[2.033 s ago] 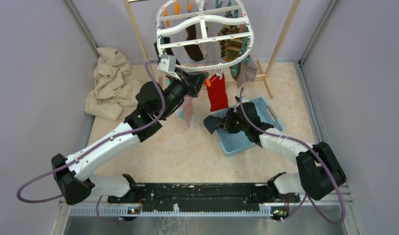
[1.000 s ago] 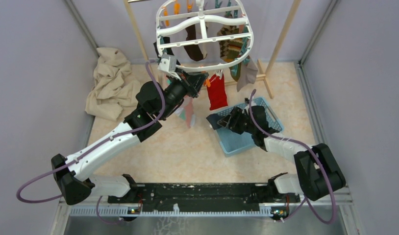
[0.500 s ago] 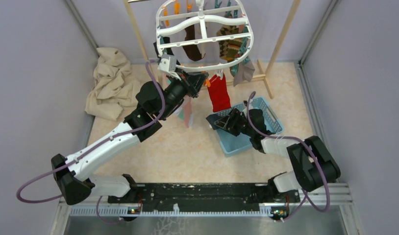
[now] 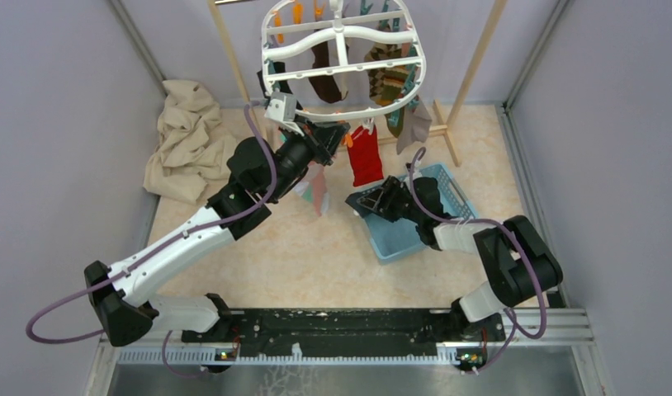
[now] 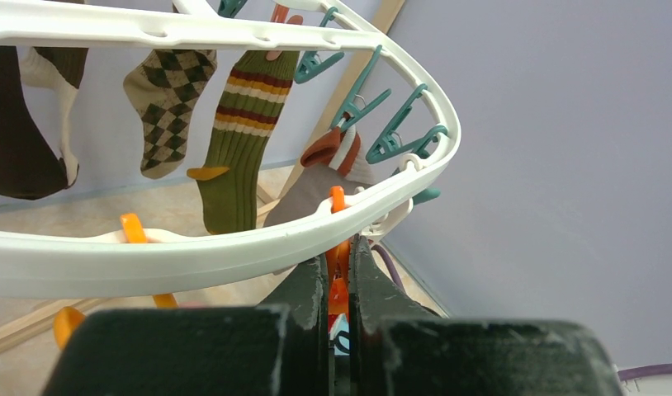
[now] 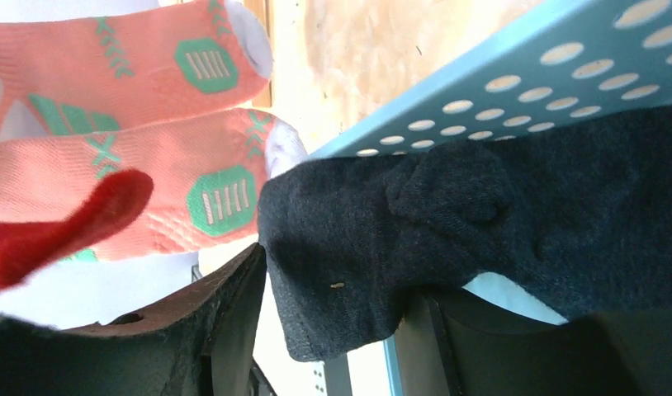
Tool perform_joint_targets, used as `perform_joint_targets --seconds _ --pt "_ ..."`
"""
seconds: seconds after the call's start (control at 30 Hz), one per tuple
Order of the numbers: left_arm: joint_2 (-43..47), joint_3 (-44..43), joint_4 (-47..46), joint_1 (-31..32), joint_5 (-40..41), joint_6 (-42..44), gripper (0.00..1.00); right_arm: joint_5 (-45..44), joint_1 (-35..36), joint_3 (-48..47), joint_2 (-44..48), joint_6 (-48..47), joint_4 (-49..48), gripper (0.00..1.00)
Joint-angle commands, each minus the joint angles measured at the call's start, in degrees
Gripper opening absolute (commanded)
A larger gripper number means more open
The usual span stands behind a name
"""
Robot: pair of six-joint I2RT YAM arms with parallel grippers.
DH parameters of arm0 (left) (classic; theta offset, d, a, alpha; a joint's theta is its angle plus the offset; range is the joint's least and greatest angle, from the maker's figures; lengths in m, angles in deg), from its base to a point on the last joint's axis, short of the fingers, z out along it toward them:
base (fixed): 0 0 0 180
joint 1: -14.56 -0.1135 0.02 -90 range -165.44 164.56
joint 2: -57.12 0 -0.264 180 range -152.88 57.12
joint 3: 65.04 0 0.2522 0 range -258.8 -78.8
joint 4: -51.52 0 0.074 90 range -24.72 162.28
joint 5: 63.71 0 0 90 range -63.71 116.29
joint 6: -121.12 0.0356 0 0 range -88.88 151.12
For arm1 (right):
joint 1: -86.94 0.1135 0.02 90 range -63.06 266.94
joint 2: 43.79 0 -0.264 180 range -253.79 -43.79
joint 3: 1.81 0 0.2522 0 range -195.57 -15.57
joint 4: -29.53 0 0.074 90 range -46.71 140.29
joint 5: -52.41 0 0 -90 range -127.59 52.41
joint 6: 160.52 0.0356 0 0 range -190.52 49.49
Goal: Clip the socks to the hanger
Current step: Pick up the sock from the bin.
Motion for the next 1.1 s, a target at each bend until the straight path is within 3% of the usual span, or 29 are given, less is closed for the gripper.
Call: perform_joint_targets --seconds 0.0,0.1,0.2,0.27,0.3,0.5,0.67,1.07 --pt "1.2 -0.7 2.1 0.3 -1.4 0.5 0.0 0.1 0.5 -3.4 0.1 -1.0 -3.3 0.53" --pt "1.2 -0.6 2.1 0.3 -1.4 0.5 0.0 -0.1 0.5 -3.6 -0.1 -1.4 -3.2 0.44" --pt "1.3 -0.7 2.2 0.3 -1.4 0.6 0.0 0.1 0.5 -3.4 -0.3 -1.4 -3.5 0.24" --pt "1.3 -0.7 2.2 0.3 -1.4 0.5 0.0 0.4 0.5 -3.1 -0.5 -1.5 -4.0 0.04" --pt "1.3 -0.6 2.2 0.3 -1.5 0.5 0.0 0.5 0.5 -3.0 -0.4 -1.4 -4.1 0.0" --pt "1.6 -0.5 2.3 0.3 -1.3 0.5 0.0 3.9 -0.5 -1.0 1.0 0.1 -7.2 0.0" --pt "1.9 -0.3 2.0 0.3 -1.1 0.5 0.0 9.0 -3.4 3.3 8.4 2.5 -10.4 0.0" --pt "-0.3 -1.0 -0.8 0.3 -4.3 -1.9 0.0 10.6 -9.9 6.0 41.1 -8.8 15.4 0.0"
